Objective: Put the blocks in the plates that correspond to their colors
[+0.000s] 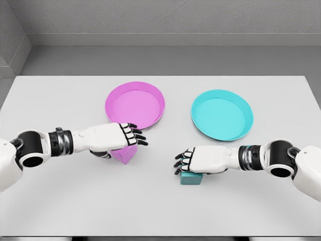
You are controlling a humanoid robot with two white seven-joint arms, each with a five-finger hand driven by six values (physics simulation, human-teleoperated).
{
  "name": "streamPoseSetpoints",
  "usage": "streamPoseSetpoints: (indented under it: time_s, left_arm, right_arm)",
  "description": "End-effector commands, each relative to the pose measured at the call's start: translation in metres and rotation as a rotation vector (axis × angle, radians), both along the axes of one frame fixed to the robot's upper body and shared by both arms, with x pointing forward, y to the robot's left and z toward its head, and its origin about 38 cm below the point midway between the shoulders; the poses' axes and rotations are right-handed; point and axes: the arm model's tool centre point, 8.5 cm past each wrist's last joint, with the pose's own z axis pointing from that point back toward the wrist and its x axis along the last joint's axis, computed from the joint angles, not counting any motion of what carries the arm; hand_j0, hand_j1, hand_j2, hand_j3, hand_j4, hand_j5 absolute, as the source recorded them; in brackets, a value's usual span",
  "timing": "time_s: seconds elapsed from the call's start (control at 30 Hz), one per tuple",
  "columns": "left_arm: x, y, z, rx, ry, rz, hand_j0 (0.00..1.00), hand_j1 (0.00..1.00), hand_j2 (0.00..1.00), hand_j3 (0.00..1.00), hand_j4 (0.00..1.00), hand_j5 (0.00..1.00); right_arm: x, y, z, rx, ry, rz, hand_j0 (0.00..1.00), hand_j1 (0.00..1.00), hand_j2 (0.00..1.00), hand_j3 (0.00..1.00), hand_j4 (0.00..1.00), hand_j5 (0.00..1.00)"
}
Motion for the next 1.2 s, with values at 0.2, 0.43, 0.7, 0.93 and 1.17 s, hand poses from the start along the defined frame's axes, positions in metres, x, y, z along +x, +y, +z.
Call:
streamPoseSetpoints:
  time_s: [0.2,0.43,0.7,0.93,1.17]
  left_arm:
    - [0.005,0.004,-0.008,0.000,0.021,0.029,1.00,1.00,1.00,1.00,1.00,1.00]
    - [0.007,0.004,-0.014,0.008,0.035,0.035,1.00,1.00,1.00,1.00,1.00,1.00]
    - [0.007,0.006,-0.017,0.015,0.043,0.040,1.00,1.00,1.00,1.00,1.00,1.00]
    - [0.010,0.010,-0.023,0.021,0.057,0.059,1.00,1.00,1.00,1.00,1.00,1.00]
    - [0.012,0.011,-0.026,0.022,0.065,0.071,1.00,1.00,1.00,1.00,1.00,1.00]
  right_arm:
    - [0.003,-0.002,0.003,-0.003,-0.010,-0.003,0.75,0.75,0.75,0.75,0.75,0.75]
    - [0.004,-0.002,0.005,-0.003,-0.015,-0.004,0.71,0.71,0.71,0.71,0.71,0.71]
    - [0.005,-0.004,0.008,0.000,-0.019,-0.008,0.68,0.68,0.68,0.68,0.68,0.68]
    - [0.014,-0.010,0.021,0.016,-0.050,-0.035,0.65,0.65,0.65,0.65,0.65,0.65]
    - [0.021,-0.013,0.030,0.026,-0.073,-0.048,0.65,0.65,0.65,0.65,0.65,0.65]
